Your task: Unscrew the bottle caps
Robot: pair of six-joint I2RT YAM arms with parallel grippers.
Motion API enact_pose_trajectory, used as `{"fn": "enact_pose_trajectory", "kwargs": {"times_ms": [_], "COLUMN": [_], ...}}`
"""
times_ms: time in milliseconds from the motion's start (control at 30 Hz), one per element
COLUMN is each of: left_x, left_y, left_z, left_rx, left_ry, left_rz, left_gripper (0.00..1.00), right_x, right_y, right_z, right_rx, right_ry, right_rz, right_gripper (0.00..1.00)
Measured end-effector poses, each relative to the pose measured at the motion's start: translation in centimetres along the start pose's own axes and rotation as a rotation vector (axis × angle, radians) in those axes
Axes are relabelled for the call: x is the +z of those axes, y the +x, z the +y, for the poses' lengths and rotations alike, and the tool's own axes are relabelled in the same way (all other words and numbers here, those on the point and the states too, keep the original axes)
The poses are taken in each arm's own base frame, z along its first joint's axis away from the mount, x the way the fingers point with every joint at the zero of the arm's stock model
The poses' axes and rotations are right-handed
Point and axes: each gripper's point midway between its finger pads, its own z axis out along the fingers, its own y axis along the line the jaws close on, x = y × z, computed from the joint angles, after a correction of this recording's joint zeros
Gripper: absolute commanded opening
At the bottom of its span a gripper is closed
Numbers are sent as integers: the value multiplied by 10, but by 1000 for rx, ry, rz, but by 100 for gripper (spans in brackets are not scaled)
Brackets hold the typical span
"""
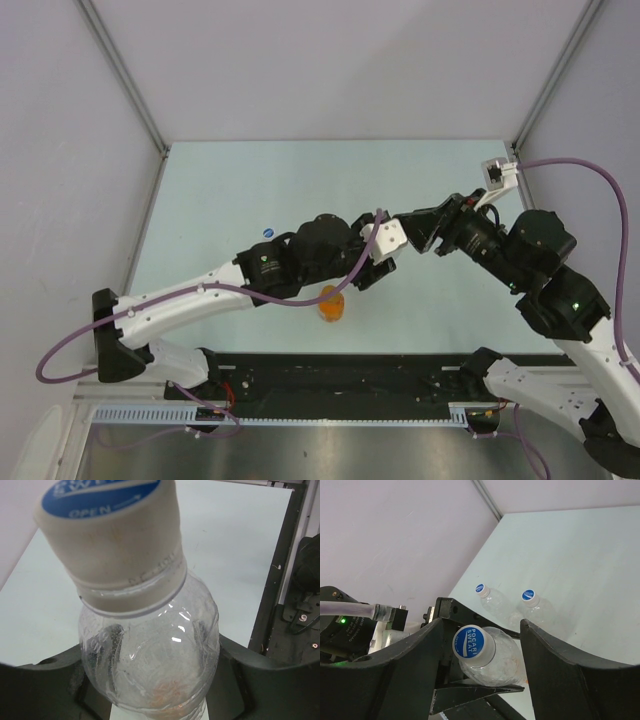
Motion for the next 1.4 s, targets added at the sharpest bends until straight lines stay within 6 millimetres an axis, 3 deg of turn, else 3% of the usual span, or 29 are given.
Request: {"fn": "enact_pose_trajectory", "kwargs": {"times_ms": [200, 467, 667, 900, 1200, 1400], "left_x": [-1, -17, -28, -31, -33, -31], "left_y": [-1, -21, -30, -29, -28, -26], "left_z": [-4, -47, -61, -60, -59, -60], "left_rx": [-1, -1, 2, -22, -52, -54], "left_ry": [27, 294, 396, 447, 476, 482], "left_rz": [-3, -104, -148, -149, -149, -141], "left_gripper": [0, 0, 0, 0, 0, 0], "right_x": [1, -2, -8, -16, -41, -30], "right_y": [0, 2, 1, 0, -19, -3], "right_z": [0, 7, 9, 14, 26, 37], "right_rx": [-1, -2, -3, -5, -5, -11], "right_ry": [17, -14, -23, -49, -103, -173], "right_rz": [-4, 3, 1, -3, -83, 2], "right_gripper": [68, 68, 69, 70, 70, 70]}}
